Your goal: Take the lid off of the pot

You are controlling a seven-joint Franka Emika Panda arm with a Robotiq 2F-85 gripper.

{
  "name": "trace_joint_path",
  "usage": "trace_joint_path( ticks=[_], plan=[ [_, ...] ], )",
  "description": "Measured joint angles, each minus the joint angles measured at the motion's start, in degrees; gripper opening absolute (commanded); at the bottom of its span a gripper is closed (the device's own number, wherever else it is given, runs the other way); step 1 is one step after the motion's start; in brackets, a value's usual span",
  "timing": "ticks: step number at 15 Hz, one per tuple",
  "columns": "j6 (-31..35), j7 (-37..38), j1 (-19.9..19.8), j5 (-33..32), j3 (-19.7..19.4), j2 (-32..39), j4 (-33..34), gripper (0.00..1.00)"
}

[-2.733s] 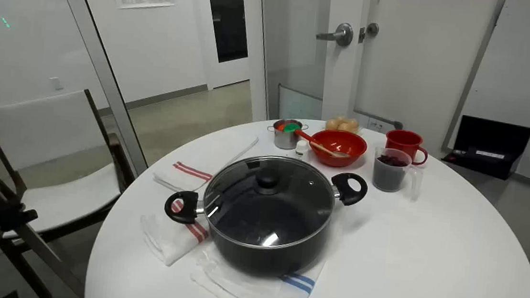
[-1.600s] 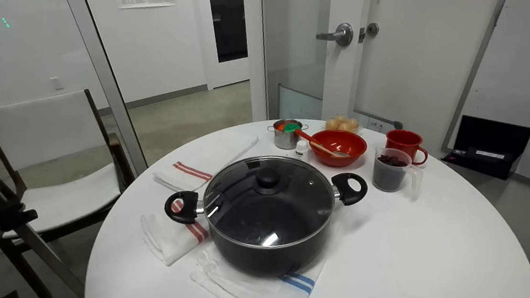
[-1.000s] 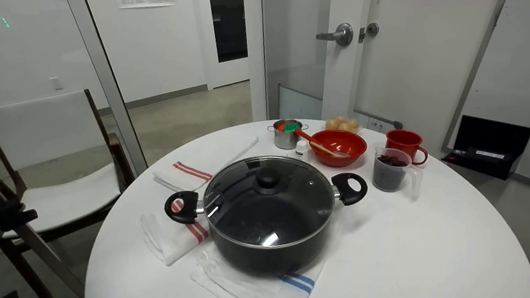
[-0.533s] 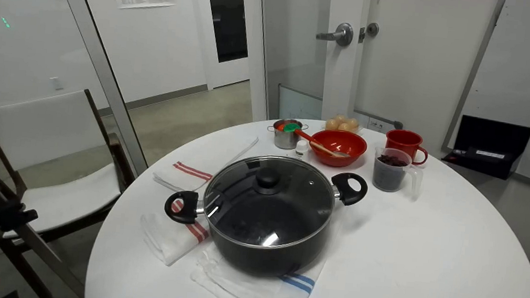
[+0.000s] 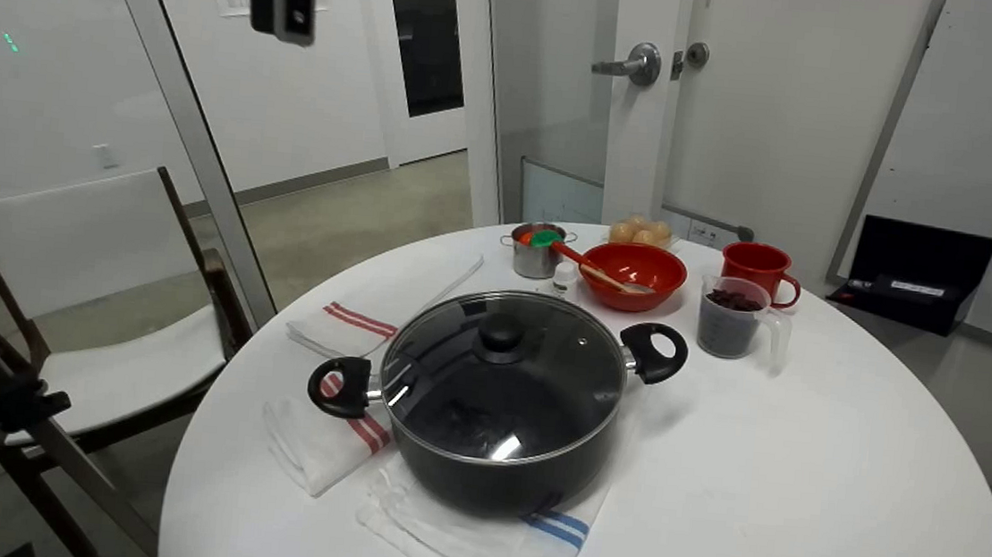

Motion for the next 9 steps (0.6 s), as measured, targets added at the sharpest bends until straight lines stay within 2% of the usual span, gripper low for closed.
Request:
trace_joint_path(
  ticks=[5, 9],
  plan=[
    [6.4, 1.2, -0.6, 0.0, -1.8, 12.6, 7.3, 1.00],
    [8.6, 1.5, -1.2, 0.4, -2.5, 20.7, 12.0, 1.00]
  ],
)
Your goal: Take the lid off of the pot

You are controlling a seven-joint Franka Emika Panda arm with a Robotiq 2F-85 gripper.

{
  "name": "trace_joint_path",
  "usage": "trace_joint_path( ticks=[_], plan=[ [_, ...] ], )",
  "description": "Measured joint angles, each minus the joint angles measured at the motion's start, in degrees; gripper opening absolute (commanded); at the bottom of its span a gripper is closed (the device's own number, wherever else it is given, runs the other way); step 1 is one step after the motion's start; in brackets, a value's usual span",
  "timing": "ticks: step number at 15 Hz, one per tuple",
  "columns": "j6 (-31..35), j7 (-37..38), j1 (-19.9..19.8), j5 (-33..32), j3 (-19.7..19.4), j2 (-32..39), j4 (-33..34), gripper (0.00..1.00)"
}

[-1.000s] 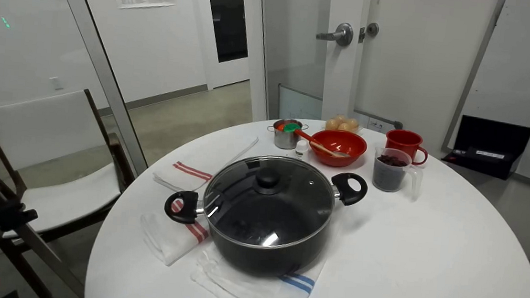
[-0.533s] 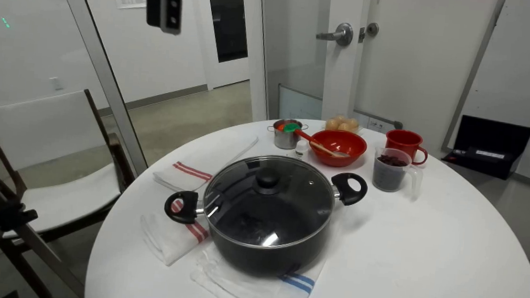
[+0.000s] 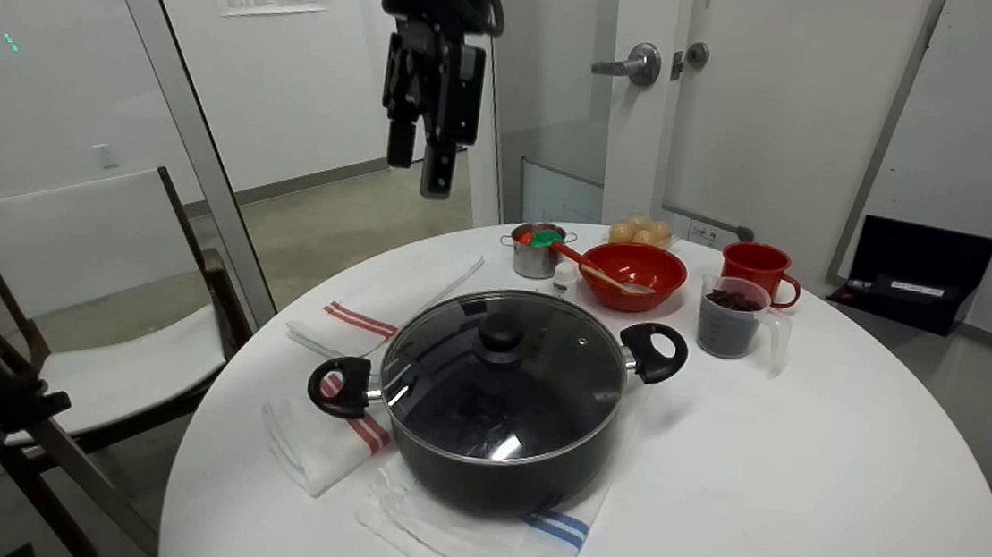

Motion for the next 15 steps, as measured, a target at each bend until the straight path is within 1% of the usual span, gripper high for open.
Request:
trace_joint_path(
  ticks=[6, 15],
  plan=[
    [0.1, 0.0, -1.7, 0.9, -0.2, 10.0, 7.6, 1.00],
    [0.0, -0.1, -3.3, 1.7, -0.1, 20.8, 18.4, 1.00]
  ],
)
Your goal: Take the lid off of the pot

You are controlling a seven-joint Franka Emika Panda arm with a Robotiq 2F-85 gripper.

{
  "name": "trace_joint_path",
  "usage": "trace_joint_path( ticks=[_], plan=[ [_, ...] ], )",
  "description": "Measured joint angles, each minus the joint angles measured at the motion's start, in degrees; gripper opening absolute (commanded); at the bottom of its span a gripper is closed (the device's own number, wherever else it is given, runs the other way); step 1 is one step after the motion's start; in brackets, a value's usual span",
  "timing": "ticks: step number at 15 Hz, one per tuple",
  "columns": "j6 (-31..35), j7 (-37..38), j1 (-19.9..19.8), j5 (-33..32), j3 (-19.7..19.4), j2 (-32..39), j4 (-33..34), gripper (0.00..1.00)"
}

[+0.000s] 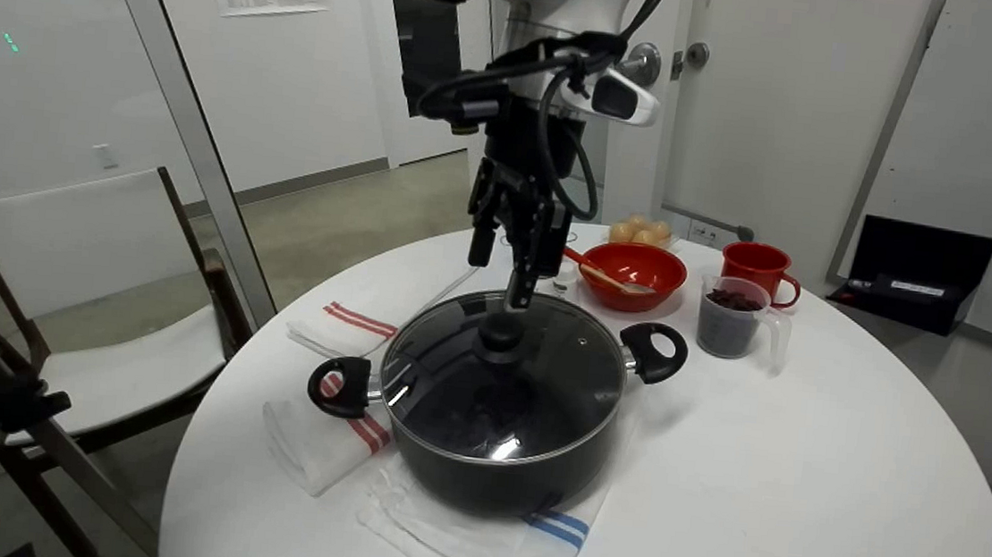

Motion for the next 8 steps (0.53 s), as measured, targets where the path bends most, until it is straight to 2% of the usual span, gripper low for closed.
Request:
trace_joint_path(
  ticks=[8],
  plan=[
    [-0.5, 0.0, -1.1, 1.5, 0.1, 7.0, 6.3, 1.00]
  ],
)
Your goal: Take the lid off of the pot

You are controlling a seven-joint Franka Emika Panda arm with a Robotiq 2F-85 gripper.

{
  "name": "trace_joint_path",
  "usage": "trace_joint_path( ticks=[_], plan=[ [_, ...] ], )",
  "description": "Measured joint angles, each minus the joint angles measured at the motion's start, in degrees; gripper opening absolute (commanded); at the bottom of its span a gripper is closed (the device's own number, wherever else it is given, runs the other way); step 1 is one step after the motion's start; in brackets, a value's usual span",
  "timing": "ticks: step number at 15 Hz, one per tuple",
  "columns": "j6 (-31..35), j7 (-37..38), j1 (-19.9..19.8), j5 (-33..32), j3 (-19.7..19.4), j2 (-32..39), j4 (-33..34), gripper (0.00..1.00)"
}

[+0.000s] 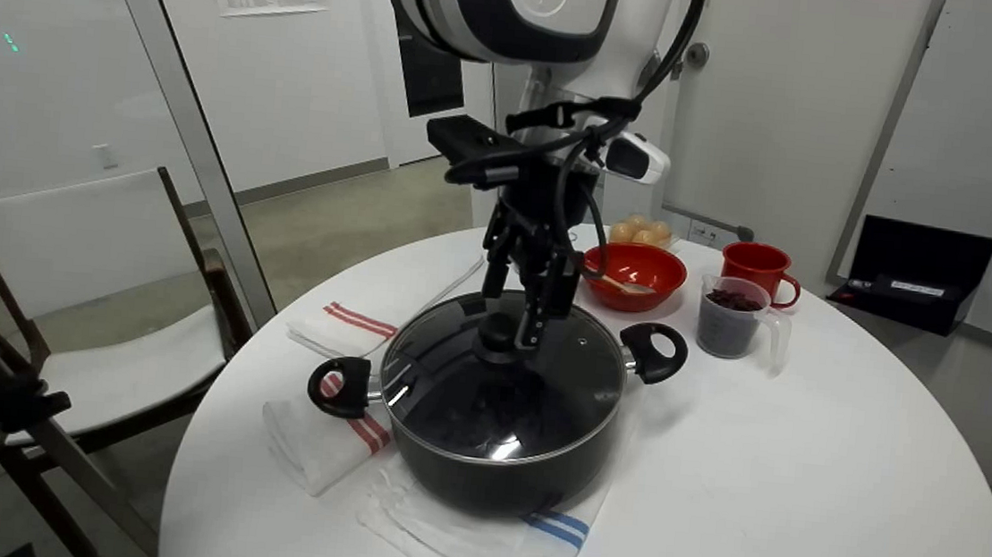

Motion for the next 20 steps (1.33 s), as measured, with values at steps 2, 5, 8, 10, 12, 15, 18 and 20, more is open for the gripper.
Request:
trace_joint_path(
  ticks=[2, 5, 8, 10, 12, 15, 18, 20],
  plan=[
    [-0.1, -0.1, -0.6, 0.6, 0.1, 1.0, 0.8, 1.00],
    [-0.1, -0.6, -1.6, 1.9, 0.3, 1.7, 1.1, 1.00],
    [-0.1, -0.8, -2.3, 2.9, 0.6, 1.9, 1.0, 1.00],
    [-0.1, -0.9, -2.5, 3.3, 0.8, 1.9, 0.8, 0.75],
    [-0.1, -0.9, -2.5, 3.8, 0.8, 1.9, 0.8, 0.68],
    [0.0, -0.9, -2.5, 4.1, 0.9, 1.9, 0.8, 0.44],
    [-0.1, -0.9, -2.6, 4.1, 0.9, 1.3, 0.8, 0.27],
    [-0.1, -0.9, -2.6, 4.1, 0.8, 1.1, 0.9, 0.26]
  ],
)
